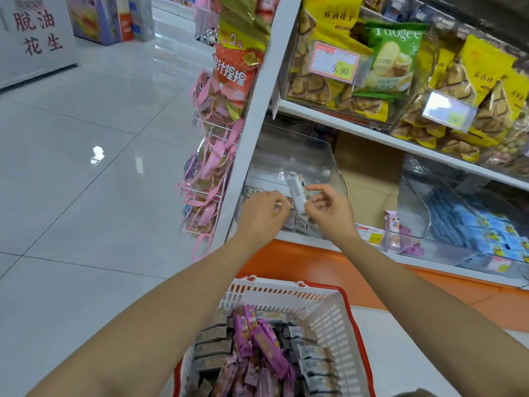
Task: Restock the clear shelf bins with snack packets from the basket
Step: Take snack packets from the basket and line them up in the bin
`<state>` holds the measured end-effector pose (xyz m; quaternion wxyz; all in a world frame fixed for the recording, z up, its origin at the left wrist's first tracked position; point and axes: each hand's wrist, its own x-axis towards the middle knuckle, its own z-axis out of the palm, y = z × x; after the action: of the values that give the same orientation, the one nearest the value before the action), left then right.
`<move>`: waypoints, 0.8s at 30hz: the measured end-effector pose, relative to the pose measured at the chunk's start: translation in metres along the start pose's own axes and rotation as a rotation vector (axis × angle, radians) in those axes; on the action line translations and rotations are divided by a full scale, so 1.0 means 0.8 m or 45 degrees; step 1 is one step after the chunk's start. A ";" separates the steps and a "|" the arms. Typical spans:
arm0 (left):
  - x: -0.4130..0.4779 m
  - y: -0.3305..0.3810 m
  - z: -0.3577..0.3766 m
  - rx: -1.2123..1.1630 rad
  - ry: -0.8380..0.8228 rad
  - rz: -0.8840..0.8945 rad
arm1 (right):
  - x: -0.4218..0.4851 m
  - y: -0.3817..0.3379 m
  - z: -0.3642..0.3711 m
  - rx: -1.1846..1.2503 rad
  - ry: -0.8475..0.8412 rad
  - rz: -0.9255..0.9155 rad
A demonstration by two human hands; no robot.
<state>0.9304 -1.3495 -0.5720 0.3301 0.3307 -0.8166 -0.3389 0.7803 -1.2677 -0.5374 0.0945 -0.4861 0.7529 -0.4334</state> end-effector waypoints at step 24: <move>0.013 -0.135 0.056 0.617 0.270 0.731 | 0.194 0.101 0.076 -1.215 -0.081 0.360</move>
<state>0.9248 -1.4019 -0.6769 0.4067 0.1902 -0.8935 0.0059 0.6832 -1.4160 -0.5910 -0.0578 -0.3811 0.9227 -0.0085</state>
